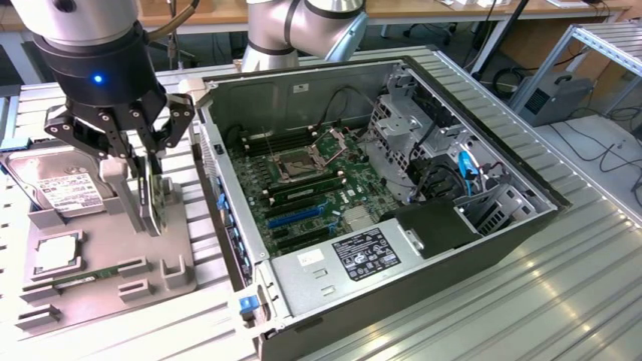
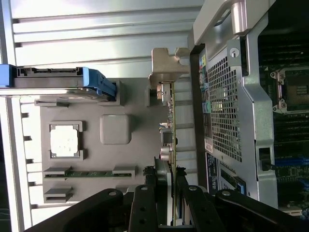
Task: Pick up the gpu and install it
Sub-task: 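Pick up the gpu and move the gpu toward the slot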
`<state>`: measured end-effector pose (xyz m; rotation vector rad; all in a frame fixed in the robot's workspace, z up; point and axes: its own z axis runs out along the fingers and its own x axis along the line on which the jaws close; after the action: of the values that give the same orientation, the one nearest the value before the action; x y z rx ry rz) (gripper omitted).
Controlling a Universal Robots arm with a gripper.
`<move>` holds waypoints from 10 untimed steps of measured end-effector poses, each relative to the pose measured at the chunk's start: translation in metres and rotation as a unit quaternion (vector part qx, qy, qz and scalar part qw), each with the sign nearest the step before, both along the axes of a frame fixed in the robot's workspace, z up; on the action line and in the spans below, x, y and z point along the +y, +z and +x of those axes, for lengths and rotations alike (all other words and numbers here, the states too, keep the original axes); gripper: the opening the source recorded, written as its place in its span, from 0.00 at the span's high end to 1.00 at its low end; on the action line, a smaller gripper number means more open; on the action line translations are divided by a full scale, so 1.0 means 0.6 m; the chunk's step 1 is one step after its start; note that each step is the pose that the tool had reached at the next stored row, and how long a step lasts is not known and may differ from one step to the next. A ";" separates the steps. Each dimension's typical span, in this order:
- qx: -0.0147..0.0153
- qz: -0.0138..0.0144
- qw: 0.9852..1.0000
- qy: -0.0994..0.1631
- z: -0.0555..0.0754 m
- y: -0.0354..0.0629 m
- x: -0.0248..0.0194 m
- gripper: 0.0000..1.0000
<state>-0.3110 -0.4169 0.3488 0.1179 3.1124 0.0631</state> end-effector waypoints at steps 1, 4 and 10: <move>0.000 0.000 1.000 0.000 0.000 0.001 0.0000 0.73; 0.000 0.000 1.000 0.000 0.000 0.002 0.0000 0.73; 0.000 0.000 1.000 0.000 0.000 0.004 0.0000 0.73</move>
<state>-0.3110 -0.4169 0.3515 0.1180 3.1124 0.0631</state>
